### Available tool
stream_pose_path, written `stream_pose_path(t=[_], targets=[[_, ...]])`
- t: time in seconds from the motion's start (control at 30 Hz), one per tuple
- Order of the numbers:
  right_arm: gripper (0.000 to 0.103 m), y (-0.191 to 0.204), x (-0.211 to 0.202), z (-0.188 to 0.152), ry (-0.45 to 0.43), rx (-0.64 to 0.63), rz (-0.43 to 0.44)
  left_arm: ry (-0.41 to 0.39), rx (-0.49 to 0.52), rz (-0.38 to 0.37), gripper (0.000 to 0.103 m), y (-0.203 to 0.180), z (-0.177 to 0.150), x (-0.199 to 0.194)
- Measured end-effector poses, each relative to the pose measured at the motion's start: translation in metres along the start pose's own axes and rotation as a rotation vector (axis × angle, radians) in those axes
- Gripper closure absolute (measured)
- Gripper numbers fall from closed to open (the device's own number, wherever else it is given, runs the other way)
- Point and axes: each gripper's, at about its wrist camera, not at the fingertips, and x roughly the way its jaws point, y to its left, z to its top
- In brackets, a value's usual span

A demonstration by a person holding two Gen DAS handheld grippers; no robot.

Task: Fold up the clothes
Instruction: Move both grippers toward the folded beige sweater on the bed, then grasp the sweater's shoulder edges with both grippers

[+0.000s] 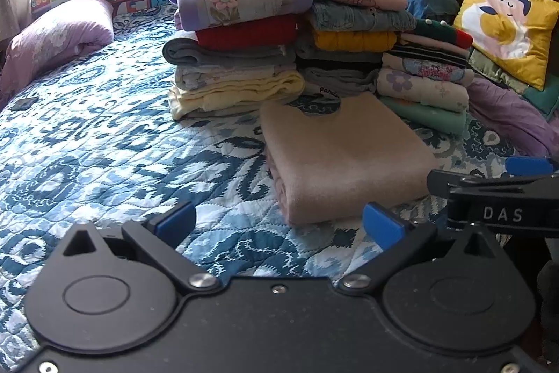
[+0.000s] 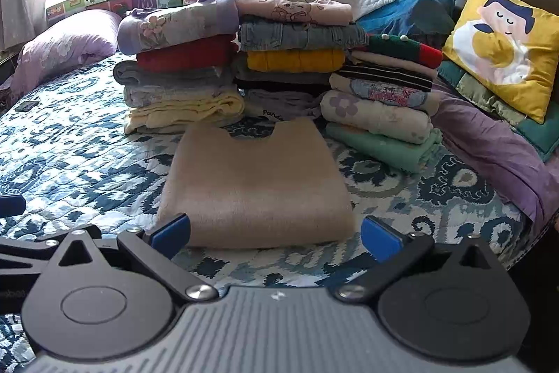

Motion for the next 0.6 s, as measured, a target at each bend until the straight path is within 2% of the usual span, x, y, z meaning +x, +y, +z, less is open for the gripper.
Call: stream_pose_path(t=[0.3, 0.5, 0.6], targets=[[0.000, -0.023, 0.044, -0.001, 0.060, 0.023, 0.021, 0.072, -0.027, -0.039, 0.000, 0.004, 0.001, 0.046], [0.000, -0.040, 0.081, 0.005, 0.082, 0.017, 0.040, 0.064, -0.008, -0.057, 0.000, -0.001, 0.009, 0.072], [0.000, -0.046, 0.097, 0.008, 0.090, 0.001, 0.056, 0.060, -0.031, -0.082, 0.000, 0.001, 0.016, 0.086]])
